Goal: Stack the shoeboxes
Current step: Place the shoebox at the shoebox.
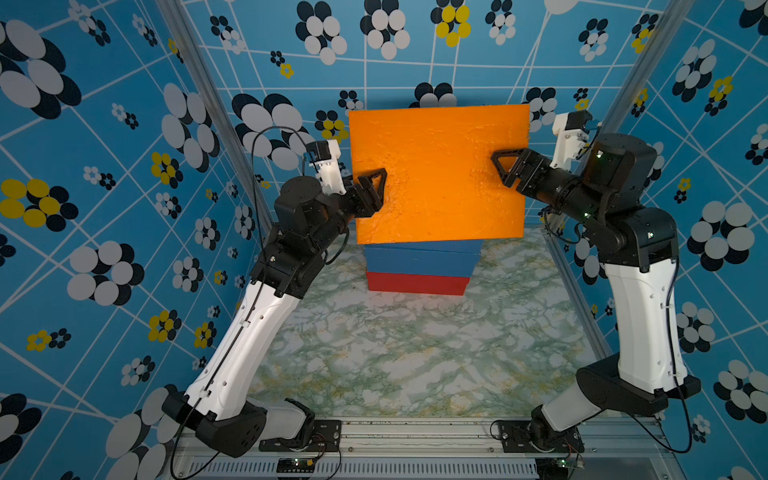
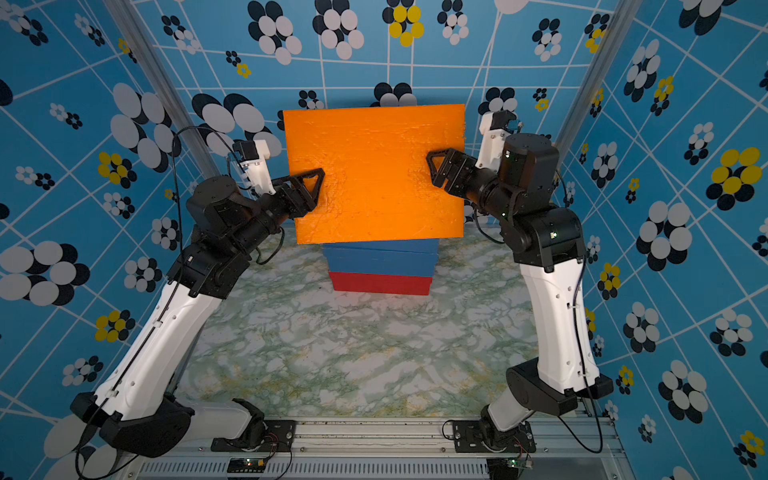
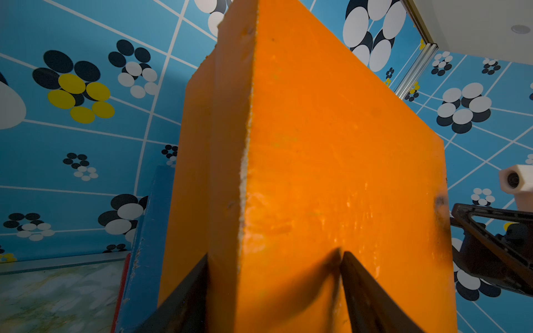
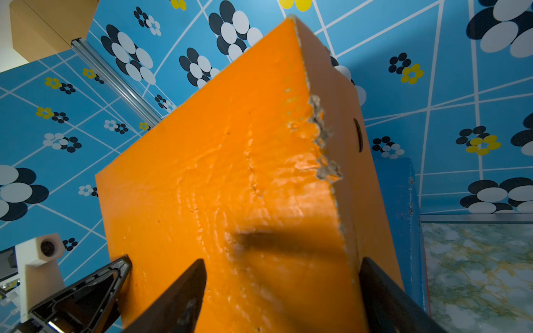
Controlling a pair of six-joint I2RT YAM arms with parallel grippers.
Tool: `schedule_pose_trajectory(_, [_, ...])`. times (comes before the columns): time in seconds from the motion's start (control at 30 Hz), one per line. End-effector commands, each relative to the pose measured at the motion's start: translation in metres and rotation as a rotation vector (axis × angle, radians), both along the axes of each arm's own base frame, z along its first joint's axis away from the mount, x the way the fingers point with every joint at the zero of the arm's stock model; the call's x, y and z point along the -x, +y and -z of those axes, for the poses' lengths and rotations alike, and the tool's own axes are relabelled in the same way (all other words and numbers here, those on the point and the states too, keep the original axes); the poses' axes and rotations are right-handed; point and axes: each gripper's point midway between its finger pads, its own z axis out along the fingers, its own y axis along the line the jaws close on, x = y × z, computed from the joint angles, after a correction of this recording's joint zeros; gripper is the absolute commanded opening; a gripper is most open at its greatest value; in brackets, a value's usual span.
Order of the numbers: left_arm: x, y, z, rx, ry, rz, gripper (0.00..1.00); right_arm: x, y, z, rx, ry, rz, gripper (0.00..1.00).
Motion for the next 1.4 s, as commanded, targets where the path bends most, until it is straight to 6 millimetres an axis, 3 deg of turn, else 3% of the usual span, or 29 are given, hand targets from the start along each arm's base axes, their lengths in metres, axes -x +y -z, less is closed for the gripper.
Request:
schedule_pose_trajectory(0.0, [0.025,-0.071,0.002,-0.004,-0.018,0.363,0.68,0.041,0.079,-0.018,-0.102,-0.029,-0.444,0.84])
schedule_pose_trajectory(0.23, [0.006,-0.072,-0.005,0.006,-0.022,0.358,0.68,0.03,0.078,-0.015,-0.11,-0.022,-0.44,0.84])
schedule_pose_trajectory(0.7, [-0.027,-0.067,0.001,0.024,0.009,0.335,0.68,0.001,0.077,-0.007,-0.151,0.007,-0.439,0.84])
schedule_pose_trajectory(1.37, [-0.054,-0.056,0.0,0.047,0.024,0.322,0.68,-0.004,0.08,-0.001,-0.152,0.026,-0.451,0.84])
